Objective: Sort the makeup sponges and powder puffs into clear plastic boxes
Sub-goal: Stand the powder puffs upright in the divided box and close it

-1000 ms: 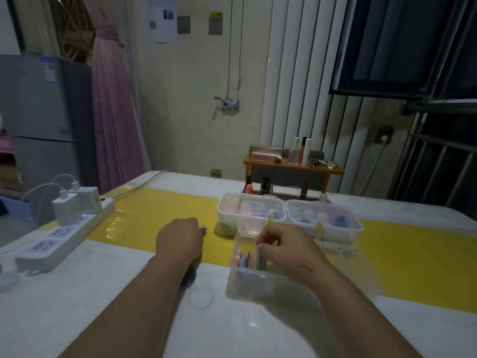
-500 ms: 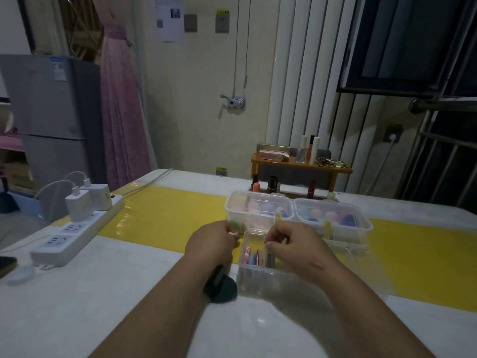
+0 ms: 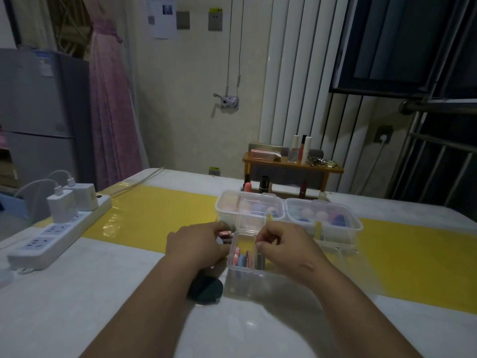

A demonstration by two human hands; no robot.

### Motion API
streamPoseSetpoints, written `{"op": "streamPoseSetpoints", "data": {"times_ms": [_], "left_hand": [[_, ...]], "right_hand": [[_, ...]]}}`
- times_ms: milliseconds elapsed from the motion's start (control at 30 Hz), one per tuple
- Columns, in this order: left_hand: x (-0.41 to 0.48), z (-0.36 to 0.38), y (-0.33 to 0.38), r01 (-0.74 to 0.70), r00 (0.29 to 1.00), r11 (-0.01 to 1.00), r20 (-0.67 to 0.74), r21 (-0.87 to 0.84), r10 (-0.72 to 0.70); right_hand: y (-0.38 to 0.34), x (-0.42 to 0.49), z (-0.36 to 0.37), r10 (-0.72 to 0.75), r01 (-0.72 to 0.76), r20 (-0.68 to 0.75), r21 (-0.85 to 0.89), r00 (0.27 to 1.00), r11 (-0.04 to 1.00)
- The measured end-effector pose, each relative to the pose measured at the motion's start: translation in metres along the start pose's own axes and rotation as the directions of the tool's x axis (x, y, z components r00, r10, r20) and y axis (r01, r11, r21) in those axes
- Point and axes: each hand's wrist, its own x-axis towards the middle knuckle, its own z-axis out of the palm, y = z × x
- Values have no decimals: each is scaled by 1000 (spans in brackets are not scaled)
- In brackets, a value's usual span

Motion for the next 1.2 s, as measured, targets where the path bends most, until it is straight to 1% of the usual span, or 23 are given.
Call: {"op": "streamPoseSetpoints", "data": {"times_ms": [100,233,300,367,500,567,667,733,867,1033,1100,1200], "left_hand": [[1,-4,-1,57,997,993,-37,-99,-61],[9,-5,-4,136,980,982,-128,-129,-152],[14,-3,-6,144,978,982,-136,-124,-160],[18,2,-8,133,982,983,-116,-130,-148],[21,6,-10,87,990,975,-91,-206,-108],[20,6,-7,65,989,988,-126,-141,-83],[20,8,-3,28,966,997,-257,66,-10],[19,9,1,16,952,988,-305,156,32],[19,10,5,2,952,993,-303,119,35],[23,15,1,29,958,1000,-286,0,-28],[20,13,3,44,962,998,-271,47,-30],[15,9,4,49,944,984,-330,172,10]], "right_hand": [[1,1,0,1,-1,-6,0,1000,1000],[2,2,1,4,-4,-6,-1,1000,1000],[2,2,1,2,-2,-11,-3,1000,1000],[2,2,1,2,-2,-11,-2,1000,1000],[3,2,1,2,-2,-18,-4,1000,1000],[3,2,1,1,-1,-21,-10,1000,1000],[3,3,1,4,-4,-13,4,1000,1000],[4,3,1,3,-3,-11,5,1000,1000],[4,2,2,3,-3,-24,-3,1000,1000],[3,3,2,9,-9,-25,5,1000,1000],[3,3,1,10,-10,-34,6,999,1000],[4,3,1,9,-7,-54,27,999,1000]]}}
